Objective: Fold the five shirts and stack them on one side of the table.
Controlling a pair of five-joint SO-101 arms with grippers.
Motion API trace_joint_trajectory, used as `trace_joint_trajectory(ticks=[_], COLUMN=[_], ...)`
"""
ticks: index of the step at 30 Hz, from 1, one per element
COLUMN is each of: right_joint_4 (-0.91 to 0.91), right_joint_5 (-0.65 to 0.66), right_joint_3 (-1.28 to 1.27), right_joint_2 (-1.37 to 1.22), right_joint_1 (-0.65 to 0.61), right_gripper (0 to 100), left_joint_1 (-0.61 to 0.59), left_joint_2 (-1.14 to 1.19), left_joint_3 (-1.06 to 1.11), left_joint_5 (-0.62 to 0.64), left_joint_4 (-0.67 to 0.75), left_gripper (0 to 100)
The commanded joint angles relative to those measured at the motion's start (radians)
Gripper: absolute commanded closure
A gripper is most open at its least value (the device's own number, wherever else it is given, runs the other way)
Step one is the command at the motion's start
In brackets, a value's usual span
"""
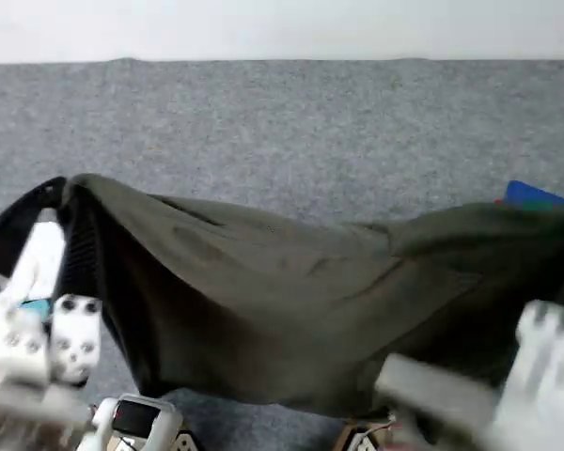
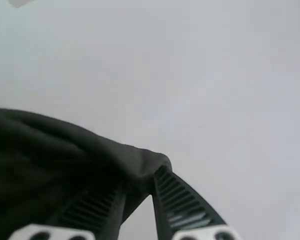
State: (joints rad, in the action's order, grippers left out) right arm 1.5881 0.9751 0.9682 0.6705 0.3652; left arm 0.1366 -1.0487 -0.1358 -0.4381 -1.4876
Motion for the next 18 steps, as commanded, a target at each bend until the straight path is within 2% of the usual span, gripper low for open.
trace_joint_trajectory(ticks=[1,4,8,12,18], right_joint_4=[0.042,0.099,0.094,-0.010,-0.262], right_joint_5=[0.009,0.006,0.005,0.002,-0.058], right_joint_3=[-0.098,-0.192,-0.328,-0.456,-0.577], right_joint_2=[-0.111,-0.163,-0.229,-0.291,-0.384], right_joint_1=[-0.099,-0.185,-0.231,-0.231,-0.232], right_gripper=[98.8,98.8,98.8,98.8,98.8], left_joint_1=[-0.006,-0.006,-0.006,-0.006,-0.028], left_joint_2=[0.008,0.009,0.008,0.009,0.011], left_joint_3=[0.153,0.312,0.545,0.754,1.055], left_joint_5=[-0.015,-0.015,-0.015,-0.015,-0.015], left_joint_4=[0.002,0.023,0.176,0.413,0.813], left_gripper=[100,100,100,100,100])
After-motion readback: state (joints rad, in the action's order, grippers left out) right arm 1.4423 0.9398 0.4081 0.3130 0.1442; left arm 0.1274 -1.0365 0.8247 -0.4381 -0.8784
